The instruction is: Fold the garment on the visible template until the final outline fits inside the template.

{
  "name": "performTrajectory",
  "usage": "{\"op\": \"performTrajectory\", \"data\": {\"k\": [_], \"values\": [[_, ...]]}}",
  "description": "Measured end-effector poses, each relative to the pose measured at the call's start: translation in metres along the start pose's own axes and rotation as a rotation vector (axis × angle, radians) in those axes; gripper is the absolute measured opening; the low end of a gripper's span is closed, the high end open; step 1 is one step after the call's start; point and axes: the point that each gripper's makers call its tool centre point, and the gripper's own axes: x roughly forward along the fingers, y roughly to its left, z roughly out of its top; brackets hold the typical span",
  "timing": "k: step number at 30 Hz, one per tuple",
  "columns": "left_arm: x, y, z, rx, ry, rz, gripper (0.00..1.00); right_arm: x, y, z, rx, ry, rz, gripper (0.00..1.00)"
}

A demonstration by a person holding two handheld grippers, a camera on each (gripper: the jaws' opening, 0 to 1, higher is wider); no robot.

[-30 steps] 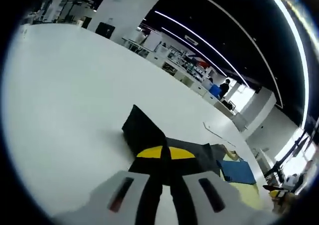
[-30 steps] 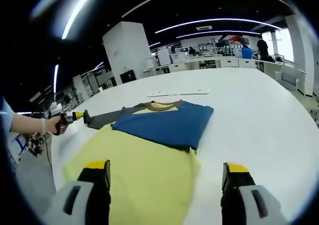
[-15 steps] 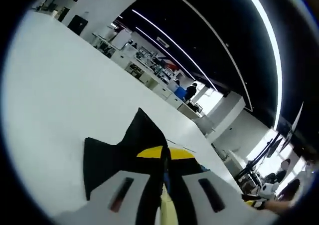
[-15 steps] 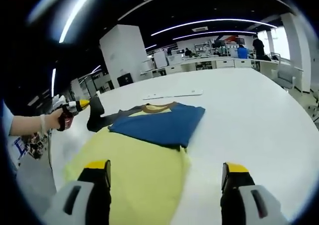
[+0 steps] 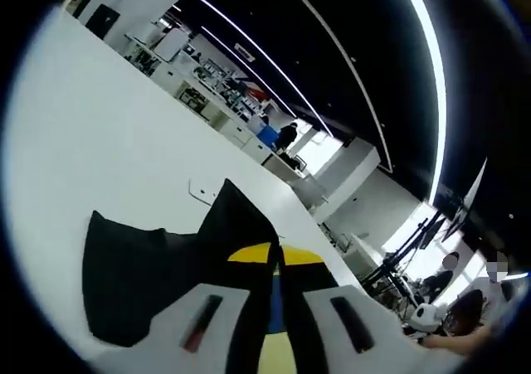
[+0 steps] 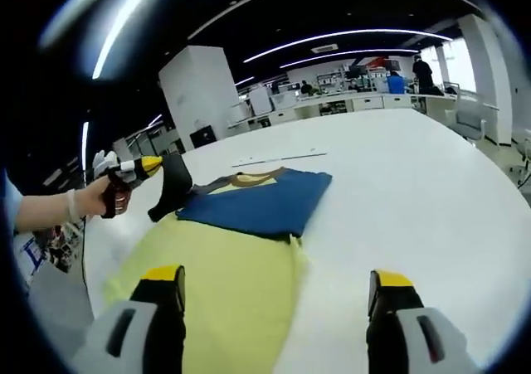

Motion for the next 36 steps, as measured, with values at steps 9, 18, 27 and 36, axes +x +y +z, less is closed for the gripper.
{"op": "performTrajectory", "data": {"k": [9,18,27,36], "values": [[0.040,-0.040,-0.023,0.042,0.060,-0.098,0.00,-0.003,-0.003,-0.006,0.019,0.003,-0.006,0.92],[0.074,-0.077,-0.053,-0.020,0.064,-0.167,0.00,-0.003,-0.006,-0.012,0.034,0.007,-0.013,0.91],[0.103,-0.102,-0.095,-0.094,0.119,-0.215,0.00,-0.005,-0.010,-0.017,0.057,0.008,-0.020,0.91],[0.118,-0.111,-0.145,-0.090,0.228,-0.221,0.00,-0.008,-0.013,-0.020,0.070,0.006,-0.028,0.91]]}}
